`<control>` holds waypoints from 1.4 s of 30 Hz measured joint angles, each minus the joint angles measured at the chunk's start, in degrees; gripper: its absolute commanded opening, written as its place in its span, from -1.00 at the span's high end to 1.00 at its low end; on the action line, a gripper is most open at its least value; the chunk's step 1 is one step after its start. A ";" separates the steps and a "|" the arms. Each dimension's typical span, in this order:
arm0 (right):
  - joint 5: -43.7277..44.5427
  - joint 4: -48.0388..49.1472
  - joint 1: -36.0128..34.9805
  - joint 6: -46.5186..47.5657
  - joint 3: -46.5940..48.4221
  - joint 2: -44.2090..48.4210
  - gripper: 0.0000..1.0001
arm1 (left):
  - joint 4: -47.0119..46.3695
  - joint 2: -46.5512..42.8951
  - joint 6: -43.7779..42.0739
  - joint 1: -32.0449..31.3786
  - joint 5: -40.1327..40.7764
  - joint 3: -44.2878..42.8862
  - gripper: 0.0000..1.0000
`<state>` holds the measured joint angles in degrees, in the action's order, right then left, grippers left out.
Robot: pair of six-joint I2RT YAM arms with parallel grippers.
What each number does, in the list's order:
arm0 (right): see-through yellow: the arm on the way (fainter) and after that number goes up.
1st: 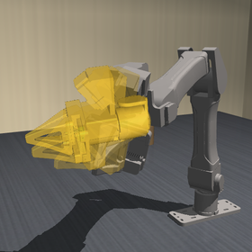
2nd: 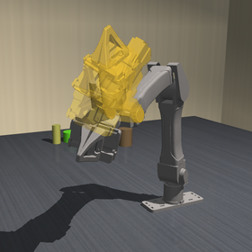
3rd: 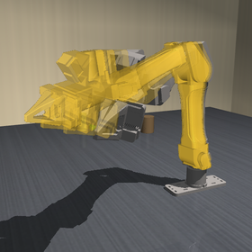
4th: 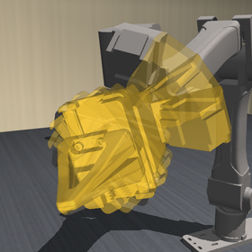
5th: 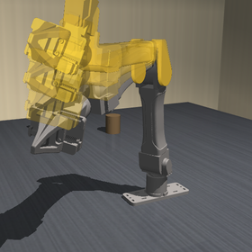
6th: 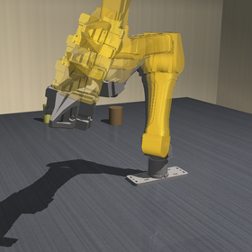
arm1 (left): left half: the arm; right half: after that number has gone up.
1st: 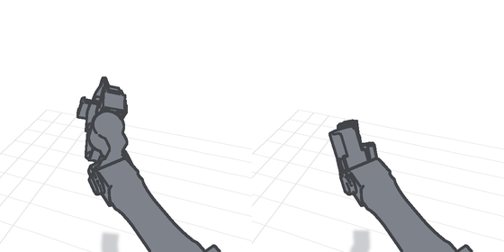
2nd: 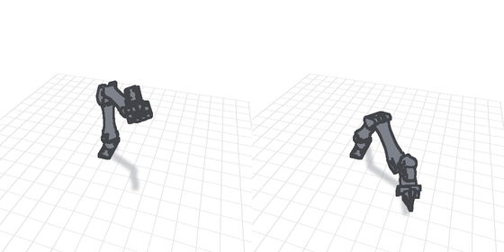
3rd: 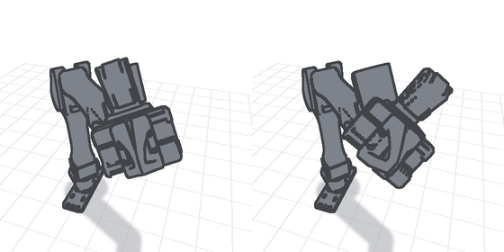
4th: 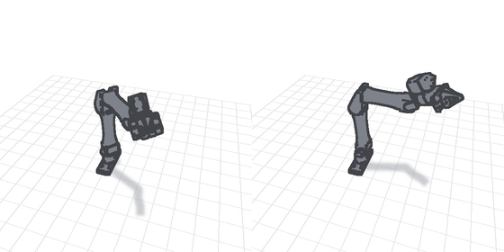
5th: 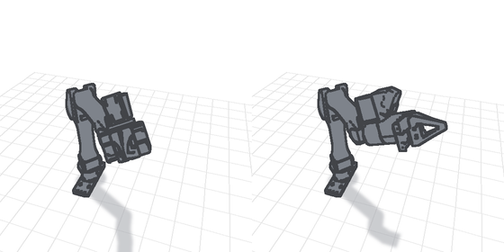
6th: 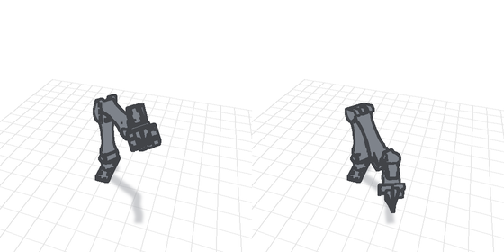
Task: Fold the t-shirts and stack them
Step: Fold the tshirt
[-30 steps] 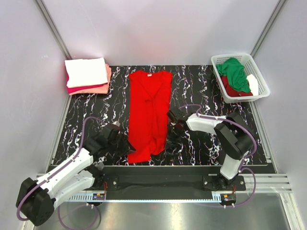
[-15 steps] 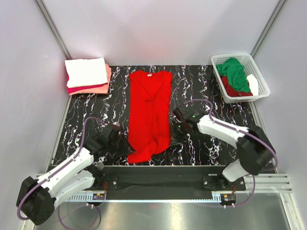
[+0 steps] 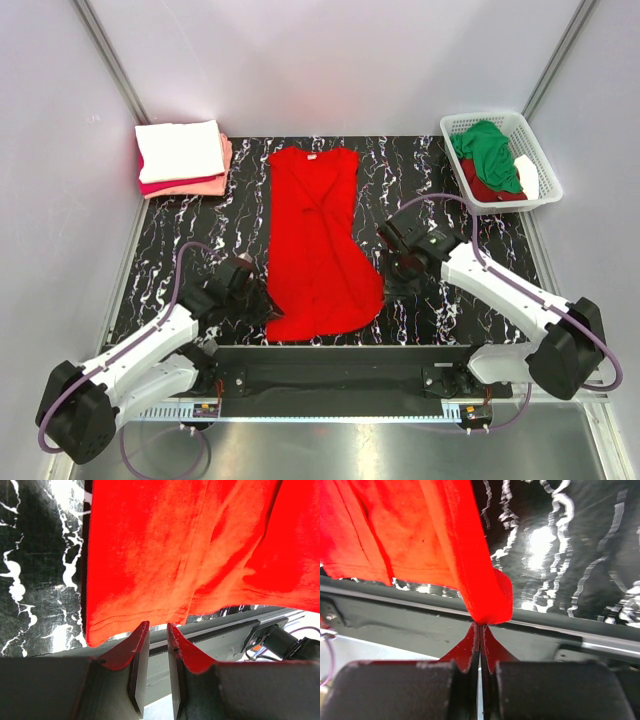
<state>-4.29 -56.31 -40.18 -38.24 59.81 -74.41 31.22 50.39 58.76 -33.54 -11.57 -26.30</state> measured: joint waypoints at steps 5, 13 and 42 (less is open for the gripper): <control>3.82 -5.22 -0.04 3.63 6.16 -0.55 1.00 | -1.16 0.09 0.02 0.00 -0.04 -0.02 0.51; 4.83 -6.60 -3.78 7.19 13.46 -10.58 1.00 | -1.97 0.09 0.24 0.00 -0.26 0.02 0.51; 7.06 0.79 -27.61 6.27 28.11 -27.80 -0.67 | -2.56 0.35 -0.04 0.04 -0.46 0.63 0.49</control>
<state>2.76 -55.53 -67.79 -31.97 87.92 -102.21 28.67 50.74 58.72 -33.50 -12.03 -25.67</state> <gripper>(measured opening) 0.836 0.245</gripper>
